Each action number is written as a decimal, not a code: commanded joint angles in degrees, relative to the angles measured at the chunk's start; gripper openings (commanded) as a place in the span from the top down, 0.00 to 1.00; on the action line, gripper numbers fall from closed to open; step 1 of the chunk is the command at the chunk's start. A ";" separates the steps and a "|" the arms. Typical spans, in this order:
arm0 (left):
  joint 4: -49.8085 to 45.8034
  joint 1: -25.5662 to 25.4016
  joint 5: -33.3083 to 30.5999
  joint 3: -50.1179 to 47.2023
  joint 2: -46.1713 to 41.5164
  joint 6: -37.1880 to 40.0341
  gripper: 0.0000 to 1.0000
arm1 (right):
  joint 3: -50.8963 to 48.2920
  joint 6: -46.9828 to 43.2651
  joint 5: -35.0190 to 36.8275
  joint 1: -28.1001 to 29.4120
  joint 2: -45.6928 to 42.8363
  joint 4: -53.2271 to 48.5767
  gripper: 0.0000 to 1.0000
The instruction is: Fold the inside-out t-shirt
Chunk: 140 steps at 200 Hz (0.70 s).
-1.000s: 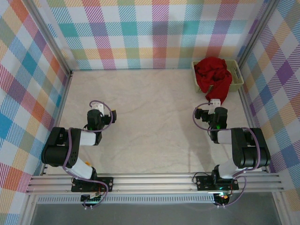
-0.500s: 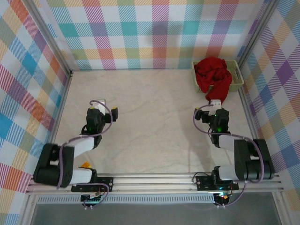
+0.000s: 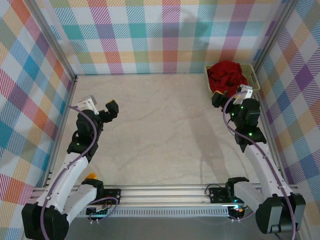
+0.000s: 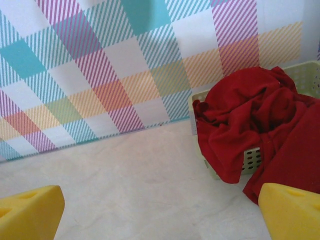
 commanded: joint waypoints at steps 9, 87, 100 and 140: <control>-12.84 -0.08 -5.00 2.02 0.70 -10.18 0.00 | -1.01 2.93 -4.74 -0.54 0.98 -4.31 0.00; -1.75 -1.10 10.80 -3.56 9.93 -10.56 0.00 | 29.00 3.52 2.68 0.81 31.69 -18.53 0.00; -1.32 -1.39 11.79 -4.13 9.78 -9.42 0.00 | 33.68 2.05 6.69 0.95 36.94 -19.56 0.00; -0.68 -1.91 15.31 -5.61 9.75 -5.81 0.00 | 50.39 -1.10 19.48 0.75 52.38 -26.64 0.00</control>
